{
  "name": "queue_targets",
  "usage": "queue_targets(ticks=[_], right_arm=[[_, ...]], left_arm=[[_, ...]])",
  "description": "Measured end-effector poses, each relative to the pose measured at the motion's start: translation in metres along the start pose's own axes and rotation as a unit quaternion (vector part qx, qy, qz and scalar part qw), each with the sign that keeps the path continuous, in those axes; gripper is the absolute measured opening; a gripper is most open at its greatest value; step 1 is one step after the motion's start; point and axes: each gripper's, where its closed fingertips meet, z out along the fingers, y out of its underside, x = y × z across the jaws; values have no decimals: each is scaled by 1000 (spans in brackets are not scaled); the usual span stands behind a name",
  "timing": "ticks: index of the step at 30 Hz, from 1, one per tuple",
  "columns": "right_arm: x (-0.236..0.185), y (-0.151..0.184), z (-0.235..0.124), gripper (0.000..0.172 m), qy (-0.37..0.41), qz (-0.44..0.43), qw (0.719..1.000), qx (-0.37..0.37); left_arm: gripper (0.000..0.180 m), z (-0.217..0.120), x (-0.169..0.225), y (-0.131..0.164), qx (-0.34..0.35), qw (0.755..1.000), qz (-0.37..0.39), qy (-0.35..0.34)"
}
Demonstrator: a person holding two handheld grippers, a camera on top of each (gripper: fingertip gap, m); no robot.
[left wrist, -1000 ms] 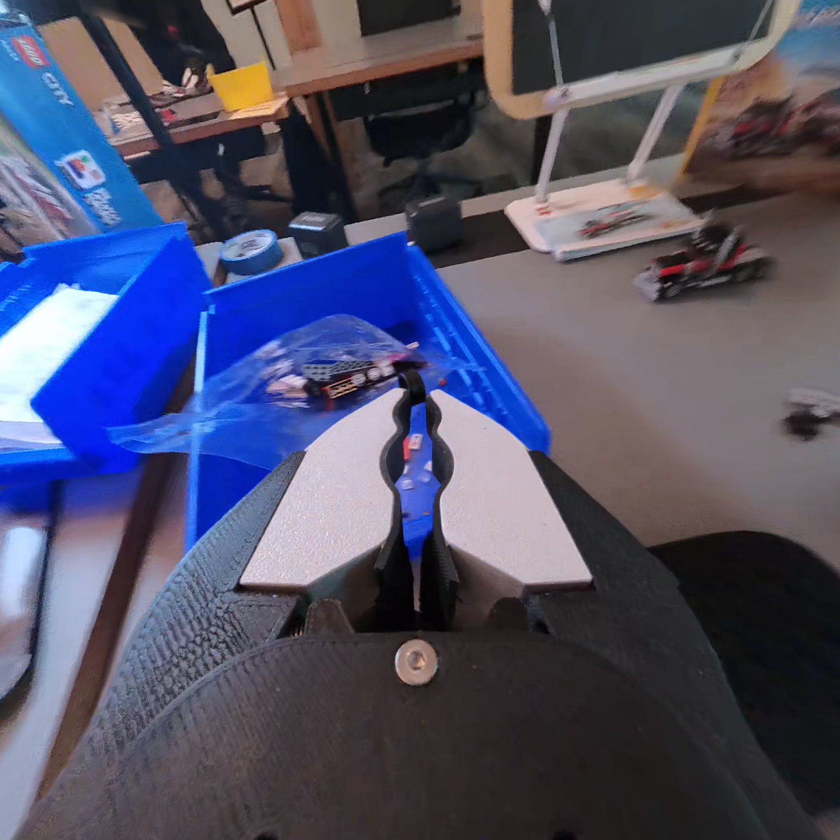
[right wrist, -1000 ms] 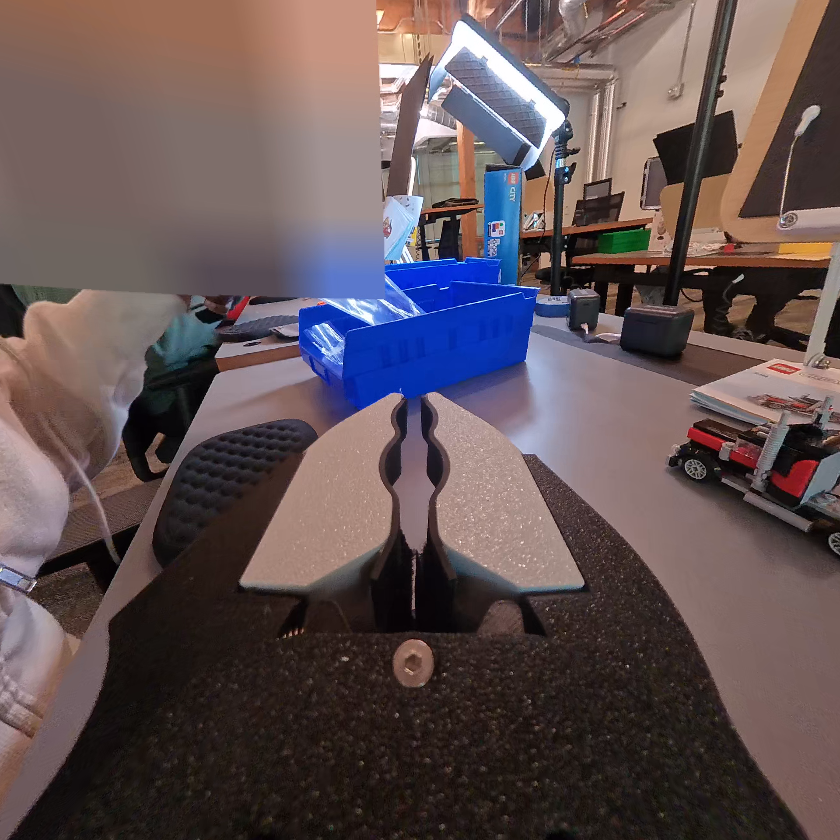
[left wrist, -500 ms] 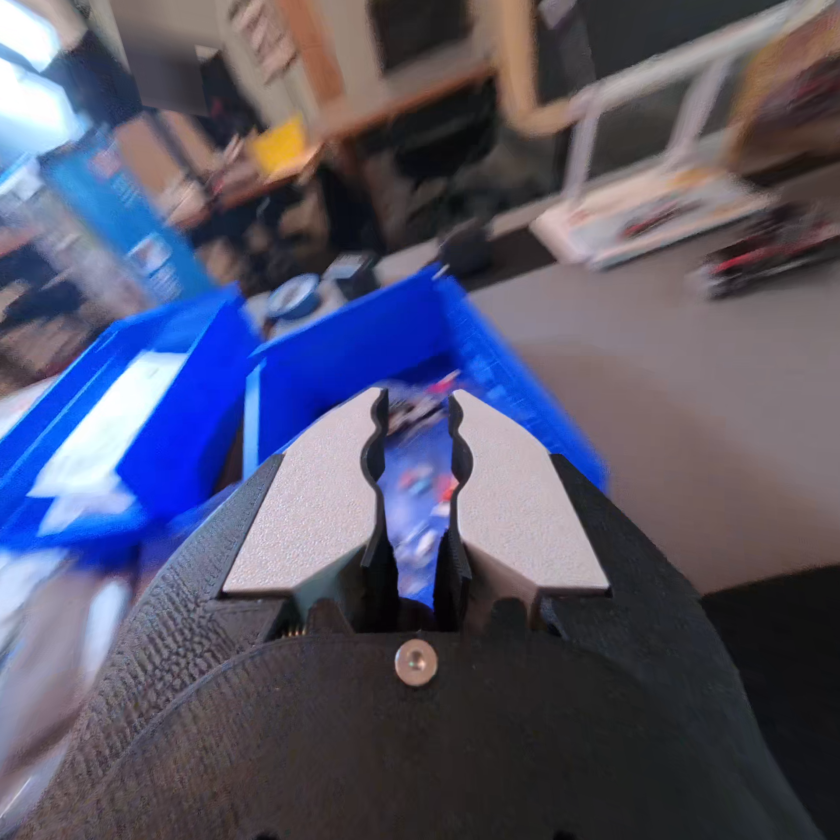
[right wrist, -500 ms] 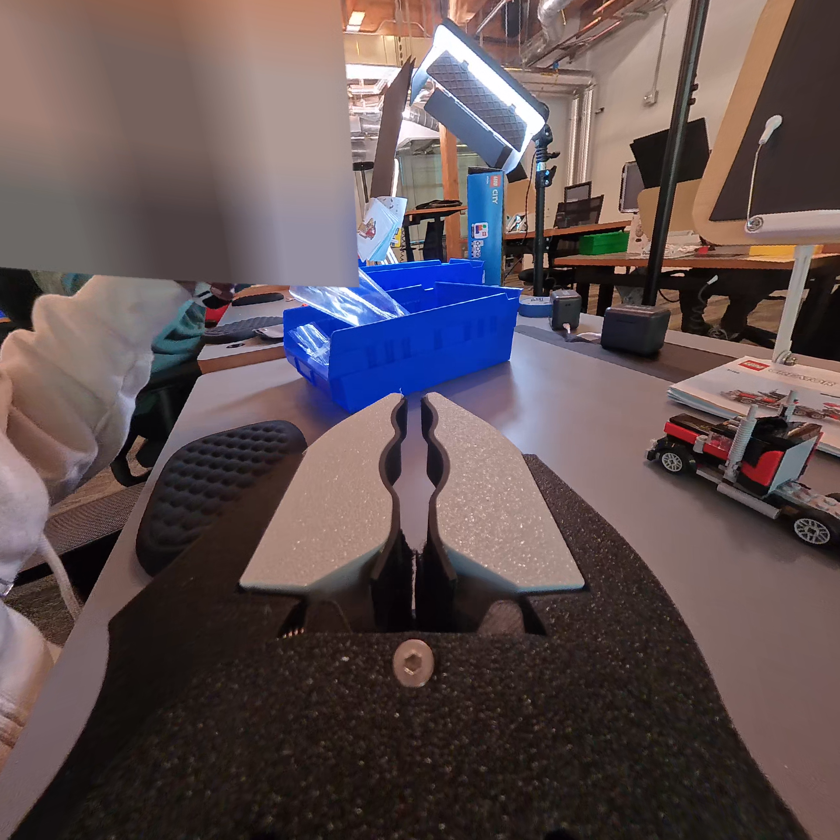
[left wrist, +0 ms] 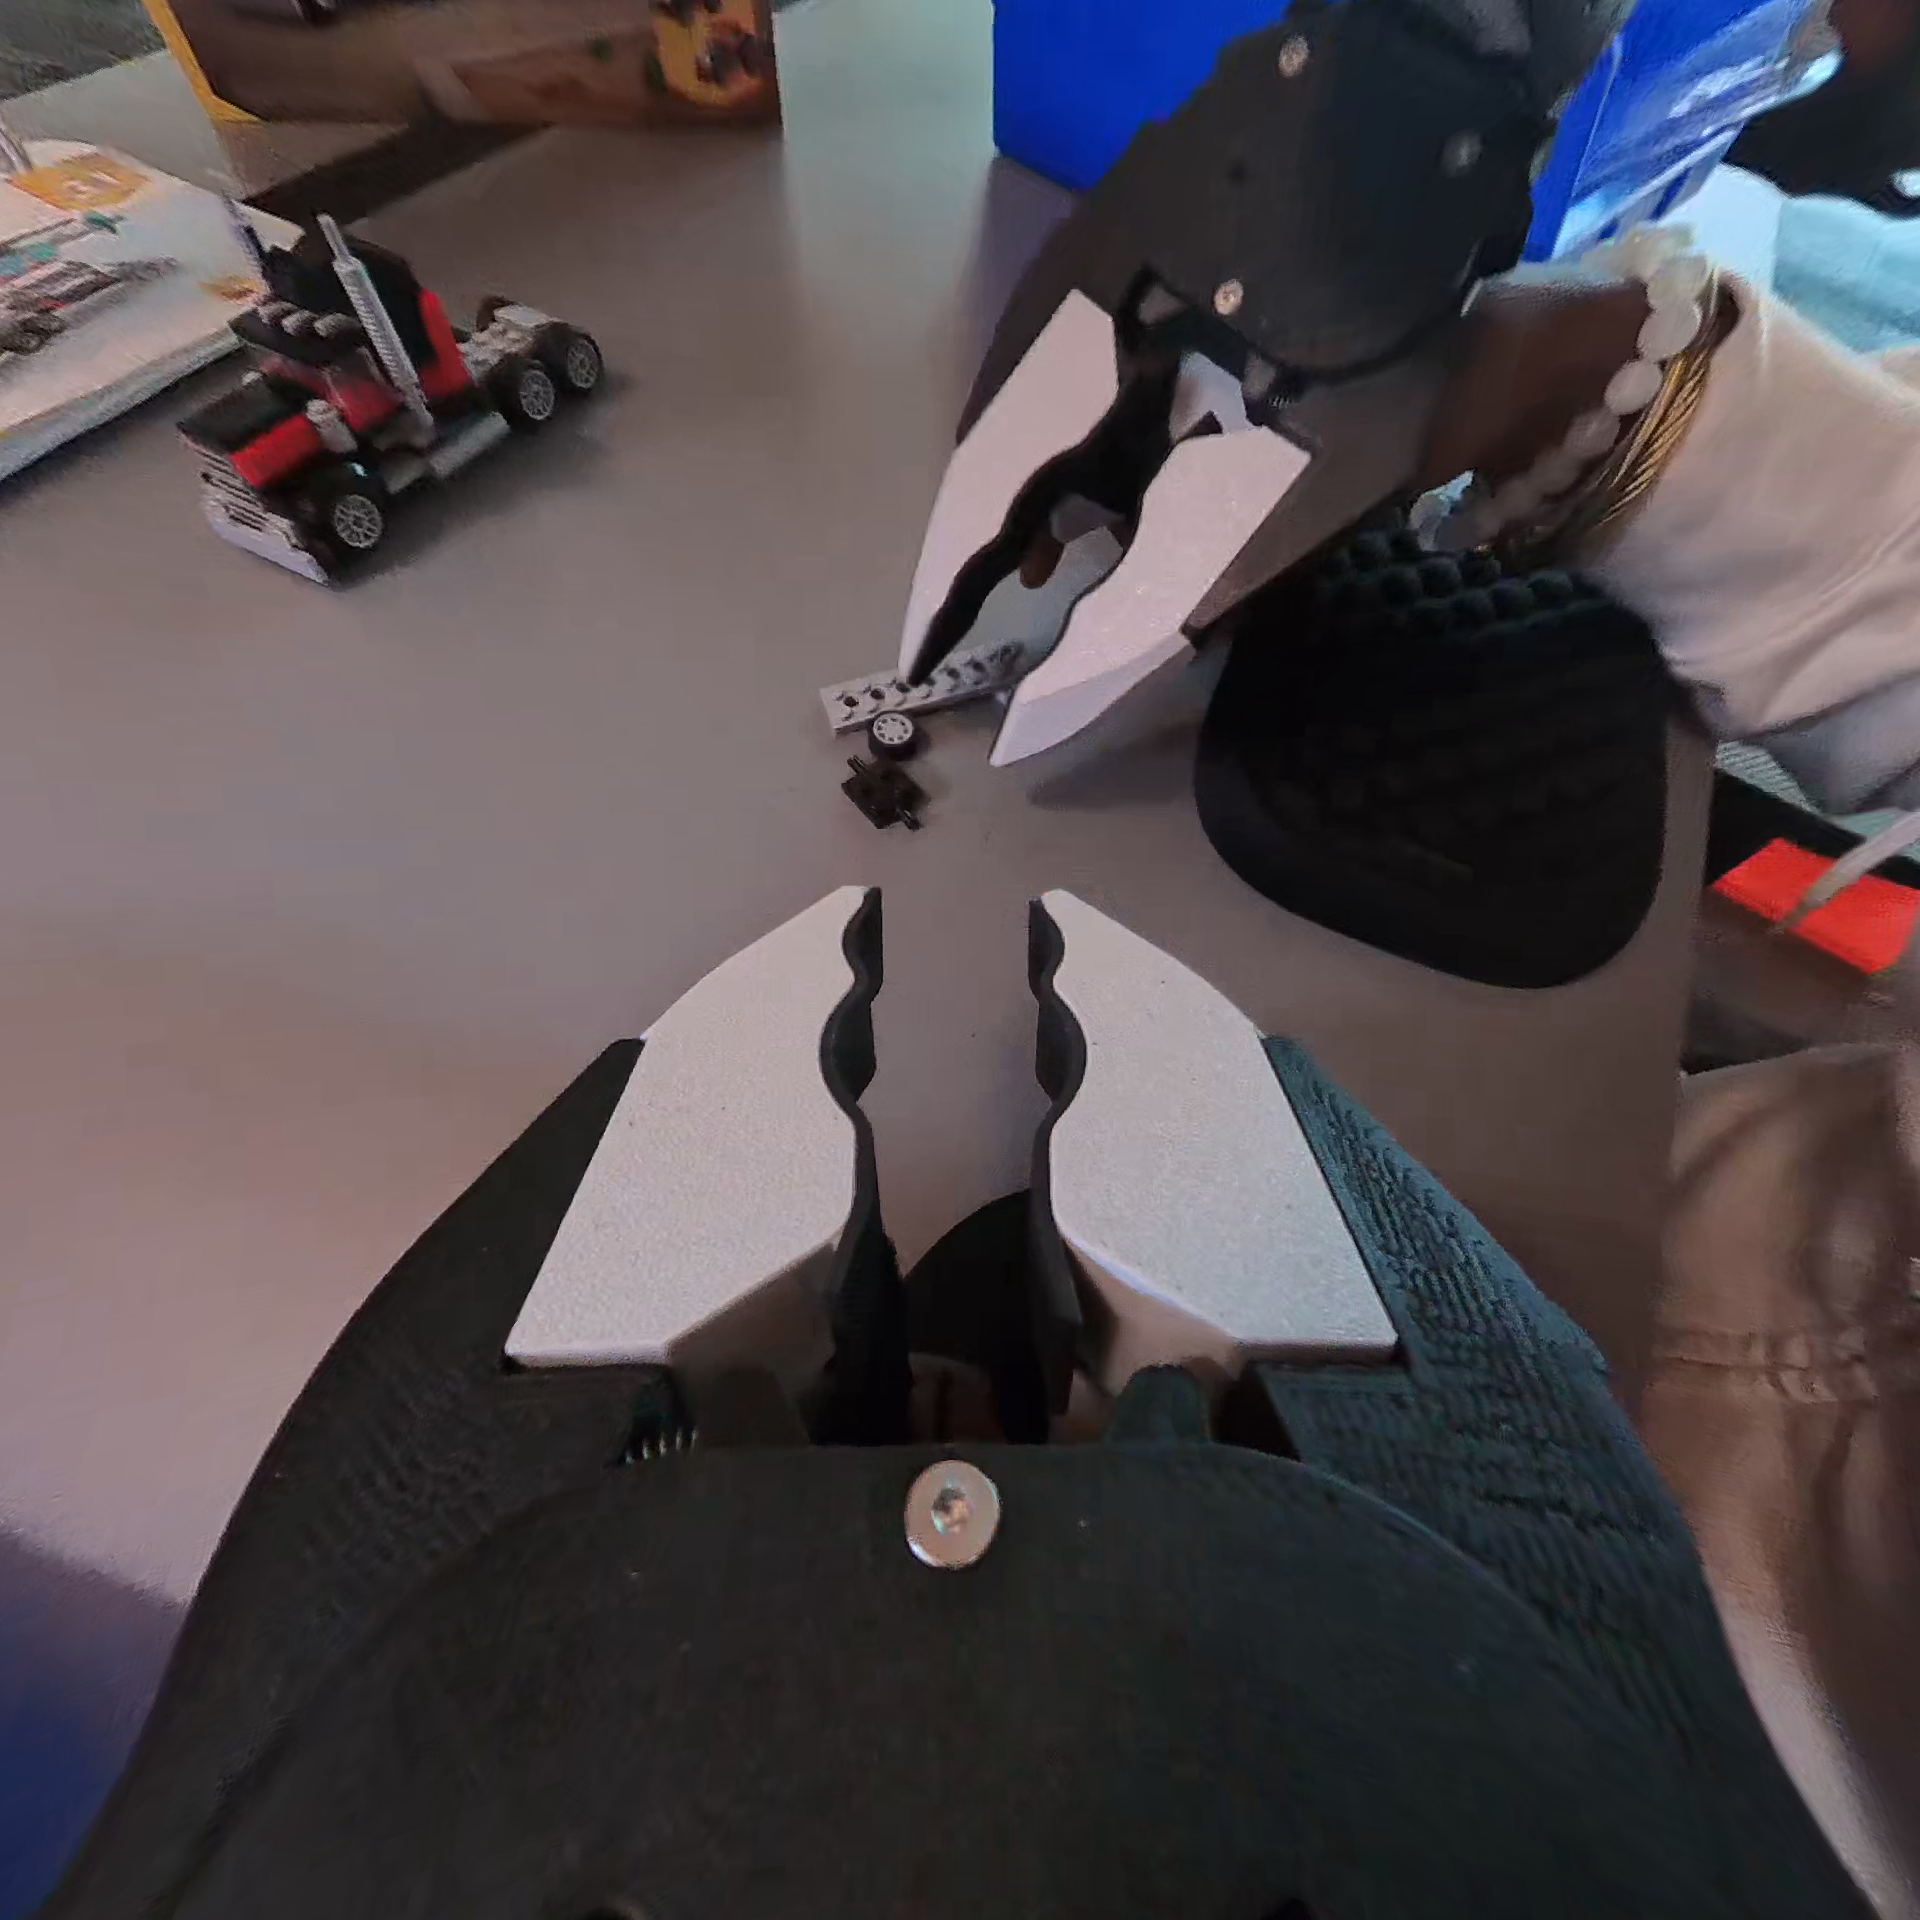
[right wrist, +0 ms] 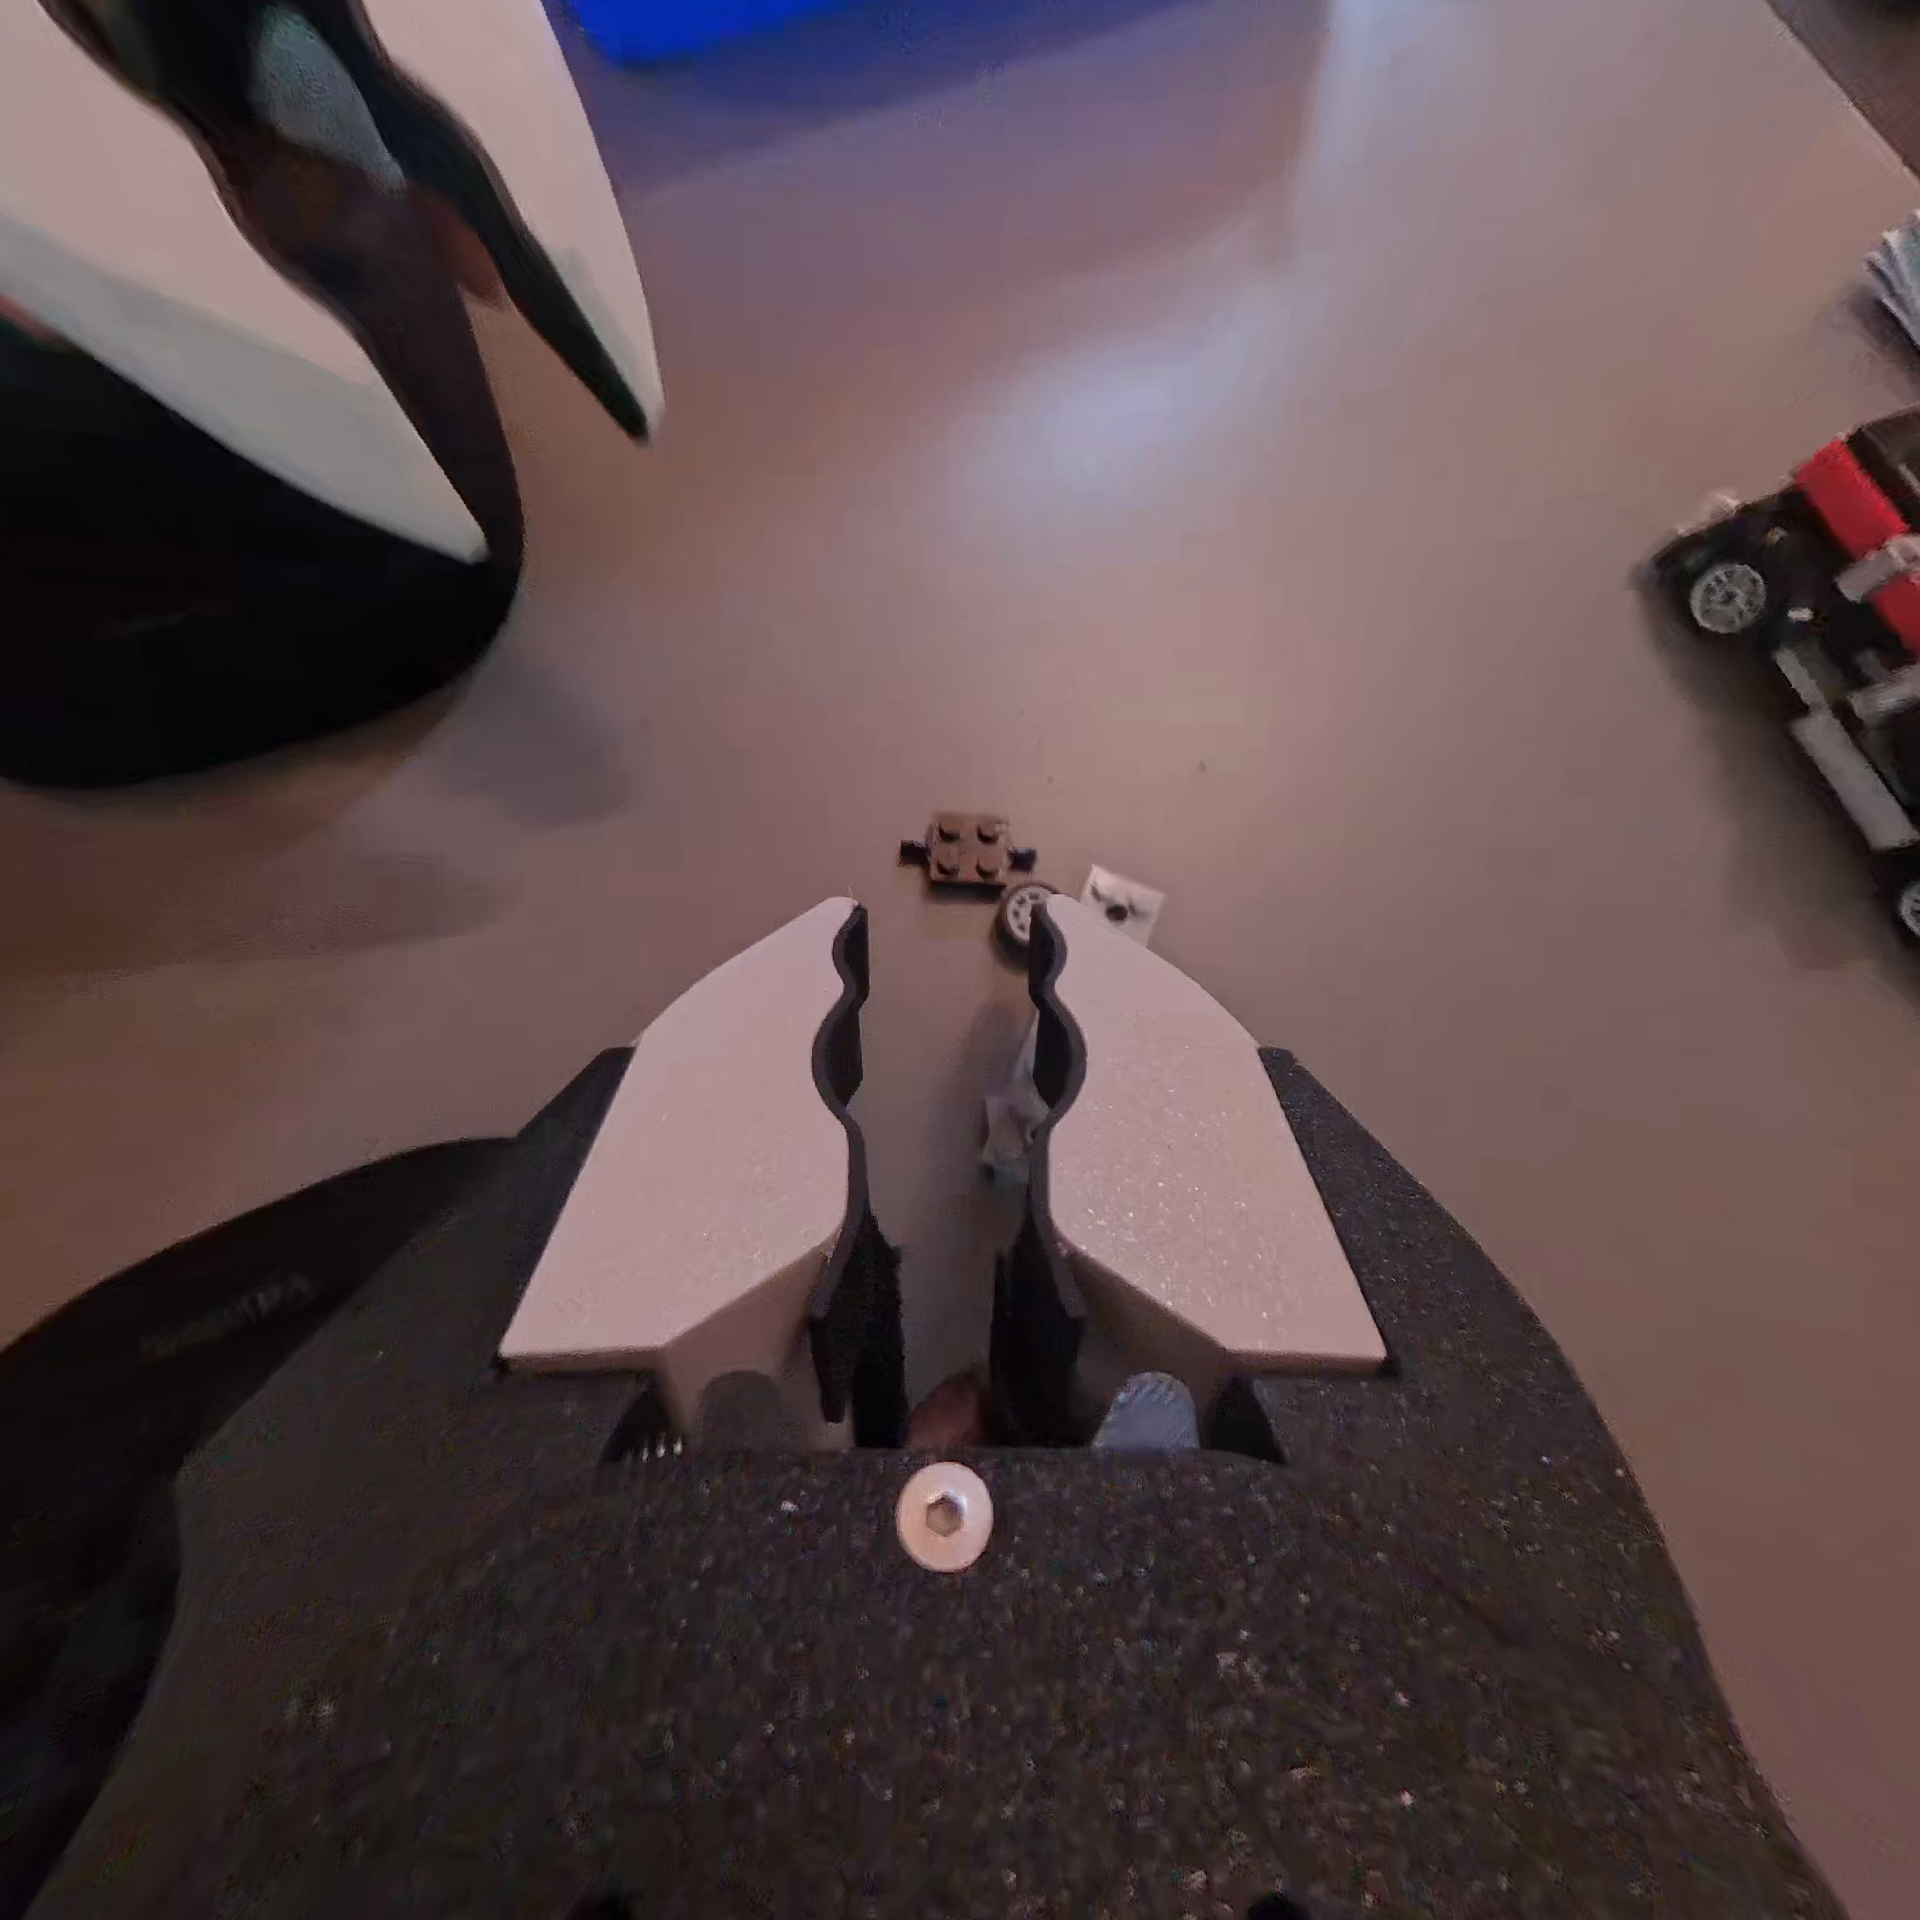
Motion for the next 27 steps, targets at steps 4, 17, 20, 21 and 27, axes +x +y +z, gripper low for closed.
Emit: queue_targets(ticks=[4, 17, 20, 21, 27], right_arm=[[15, 3, 8, 23, 26, -8, 999, -24], [-7, -46, -7, 13, 74, -209, 967, 121], [-26, -73, -21, 13, 102, -283, 934, 195], [-30, -77, -23, 13, 109, -300, 926, 202], [-44, -84, -25, 13, 128, -353, 901, 218]], left_arm=[[26, 4, -5, 5, 6, 1000, -11, -17], [22, -11, -25, -15, 107, 986, -122, -24], [13, -12, -17, -37, 179, 963, -199, 45], [12, -10, -11, -42, 190, 954, -219, 76], [13, 3, 3, -42, 173, 954, -221, 110]])
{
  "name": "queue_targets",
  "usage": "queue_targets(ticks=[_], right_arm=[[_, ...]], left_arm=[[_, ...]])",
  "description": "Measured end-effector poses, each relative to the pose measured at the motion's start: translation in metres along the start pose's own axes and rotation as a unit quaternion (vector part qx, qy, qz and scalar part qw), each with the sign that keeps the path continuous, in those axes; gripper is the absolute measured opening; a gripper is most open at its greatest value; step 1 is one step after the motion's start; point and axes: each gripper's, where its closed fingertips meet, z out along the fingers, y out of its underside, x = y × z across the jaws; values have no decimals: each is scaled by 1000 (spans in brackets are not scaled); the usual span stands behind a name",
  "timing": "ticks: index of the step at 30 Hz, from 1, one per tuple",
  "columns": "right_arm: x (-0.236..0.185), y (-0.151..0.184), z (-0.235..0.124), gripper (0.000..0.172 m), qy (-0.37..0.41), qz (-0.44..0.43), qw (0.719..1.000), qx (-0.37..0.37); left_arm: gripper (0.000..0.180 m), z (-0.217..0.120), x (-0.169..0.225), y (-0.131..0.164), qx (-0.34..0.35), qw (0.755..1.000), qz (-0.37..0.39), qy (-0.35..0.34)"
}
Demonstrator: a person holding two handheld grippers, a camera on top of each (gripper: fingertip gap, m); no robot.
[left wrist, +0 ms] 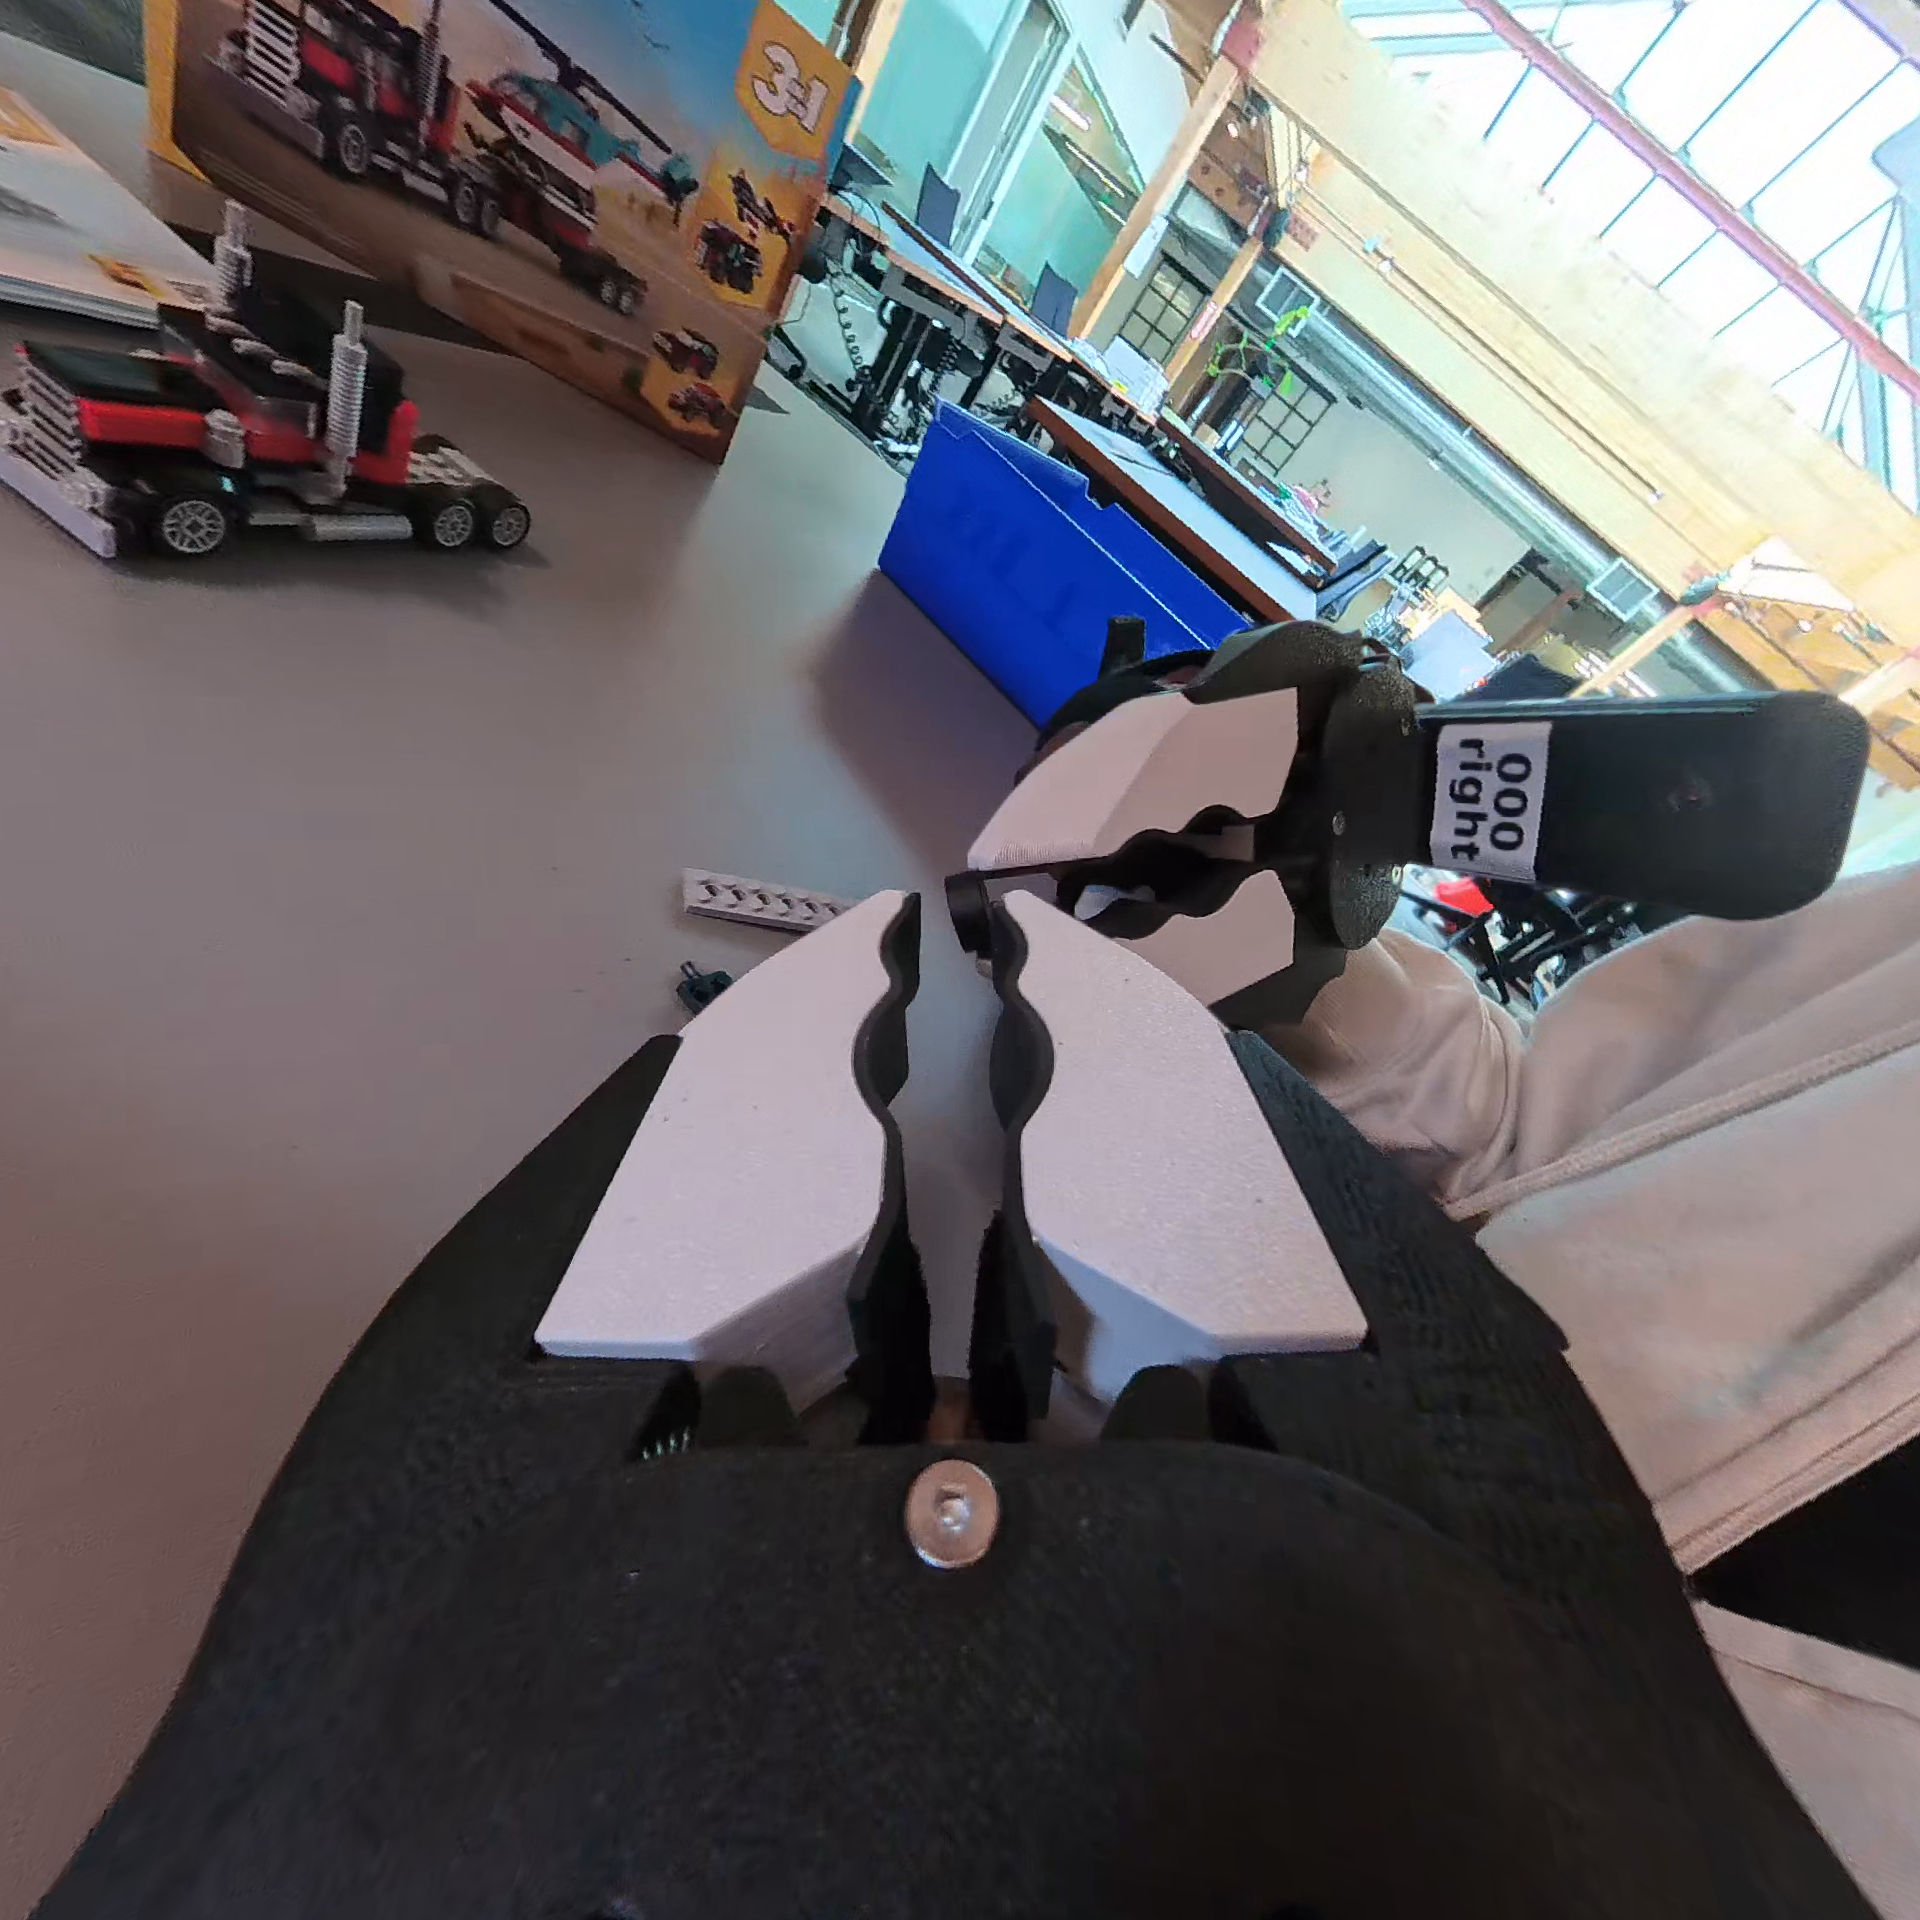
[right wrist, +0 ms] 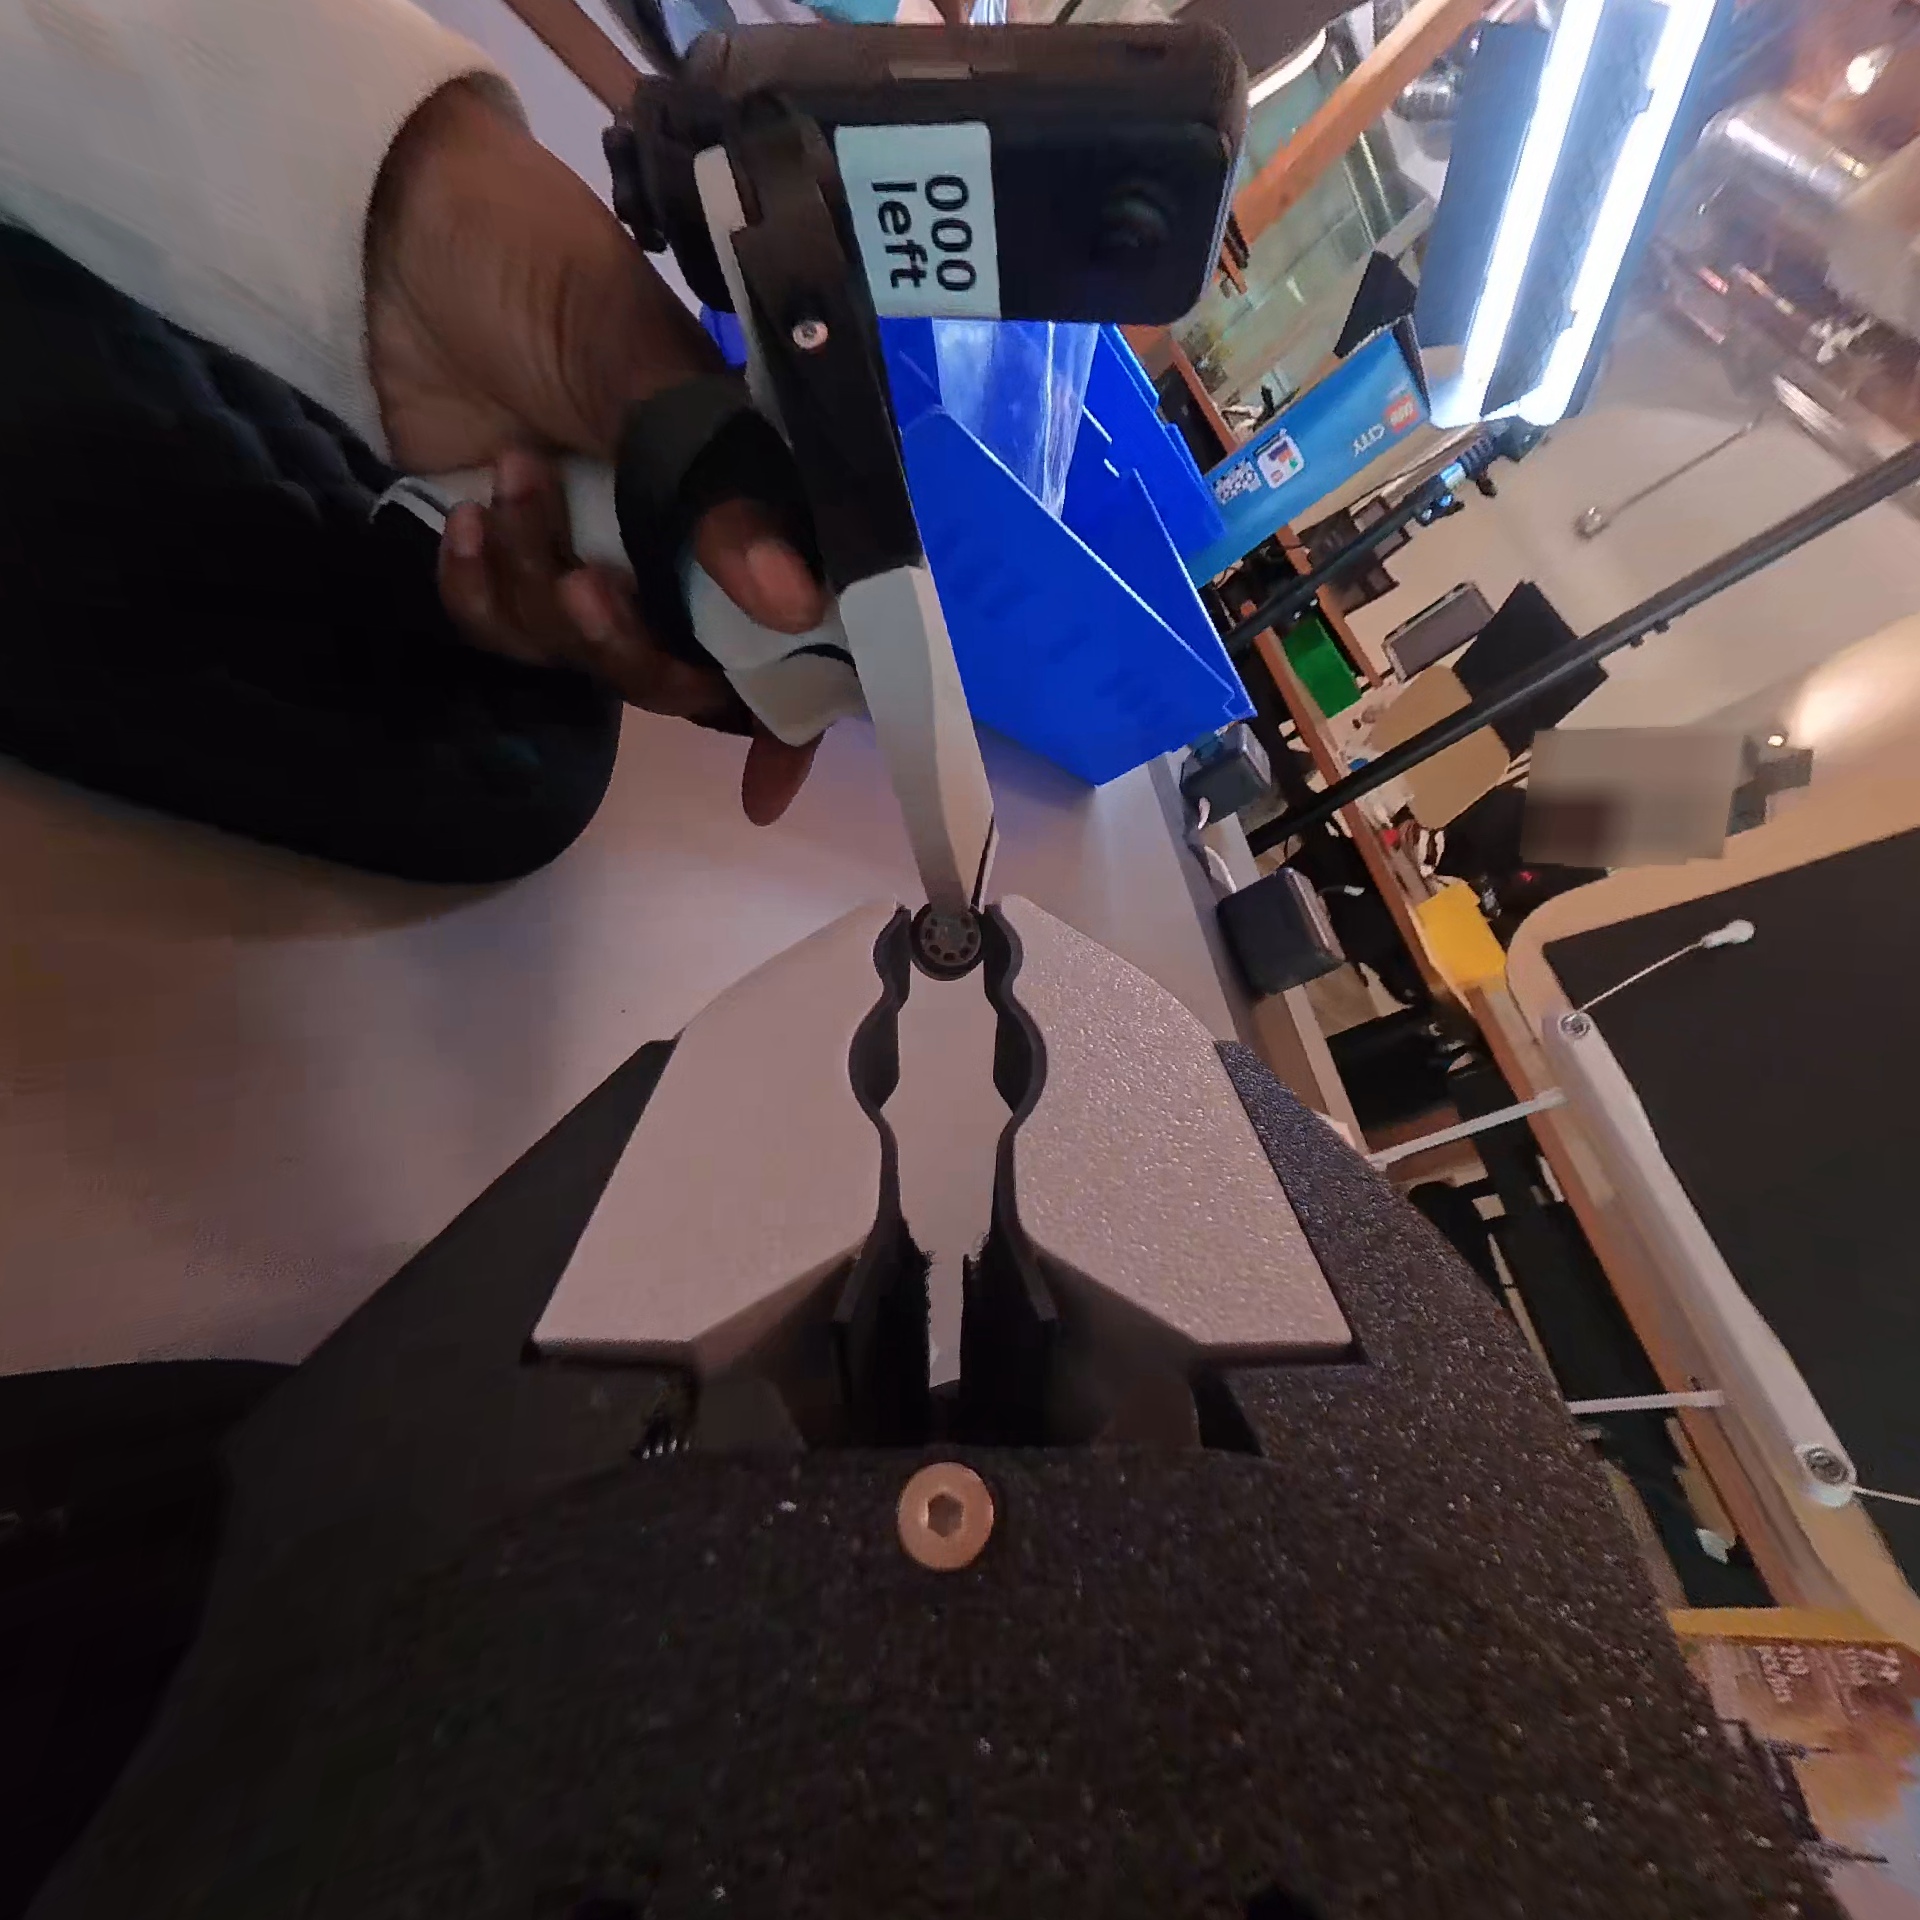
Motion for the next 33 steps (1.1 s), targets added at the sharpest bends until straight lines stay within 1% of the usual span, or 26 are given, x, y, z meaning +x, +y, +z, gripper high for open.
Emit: queue_targets(ticks=[2, 4, 5, 6, 7, 8, 9, 10, 11, 12, 16, 18, 19, 20, 21, 23, 24, 25, 29, 31, 33], right_arm=[[-1, -4, -1, 13, 1, -7, 1000, 11], [0, -10, -2, 11, -1, 17, 999, 33], [3, -13, -4, 12, -5, 61, 997, 56], [7, -17, -7, 13, -16, 128, 988, 84], [14, -19, -10, 13, -27, 208, 971, 113], [21, -21, -13, 14, -42, 293, 944, 146], [24, -25, -17, 15, -71, 365, 910, 182], [26, -27, -18, 16, -95, 420, 879, 204], [26, -25, -17, 16, -108, 455, 860, 205], [22, -24, -14, 17, -118, 468, 853, 200], [13, -27, -8, 15, -142, 466, 853, 188], [11, -29, -8, 7, -152, 469, 849, 193], [10, -29, -8, 6, -152, 465, 850, 194], [10, -28, -8, 6, -146, 452, 860, 188], [10, -26, -7, 6, -126, 418, 882, 176], [12, -19, -5, 6, -55, 302, 943, 128], [12, -17, -4, 5, -24, 246, 964, 101], [13, -15, -3, 5, 4, 201, 976, 80], [15, -11, -1, 4, 70, 104, 992, 34], [17, -12, -1, 3, 81, 96, 991, 33], [16, -13, -1, 3, 67, 121, 989, 48]], left_arm=[[8, 1, 5, 2, -5, 1000, 13, 13], [6, -1, 9, 1, 1, 999, 27, 23], [6, -2, 11, -2, 11, 999, 32, 32], [6, -5, 15, -6, 28, 998, 38, 46], [6, -8, 18, -11, 49, 996, 40, 59], [6, -11, 21, -16, 67, 994, 42, 71], [6, -13, 22, -19, 80, 993, 46, 77], [6, -15, 23, -21, 90, 991, 53, 79], [6, -16, 25, -23, 97, 990, 60, 83], [6, -17, 27, -23, 102, 989, 68, 87], [6, -15, 31, -21, 98, 987, 84, 94], [6, -16, 31, -21, 99, 987, 83, 97], [6, -16, 31, -21, 97, 987, 83, 101], [6, -16, 31, -20, 94, 987, 85, 100], [6, -15, 29, -19, 90, 988, 90, 91], [6, -12, 22, -18, 82, 989, 108, 56], [7, -12, 19, -17, 79, 989, 120, 36], [7, -11, 16, -17, 78, 988, 128, 18], [7, -11, 9, -17, 85, 981, 169, -53], [6, -11, 9, -18, 91, 972, 200, -82], [6, -12, 9, -18, 93, 969, 213, -85]])
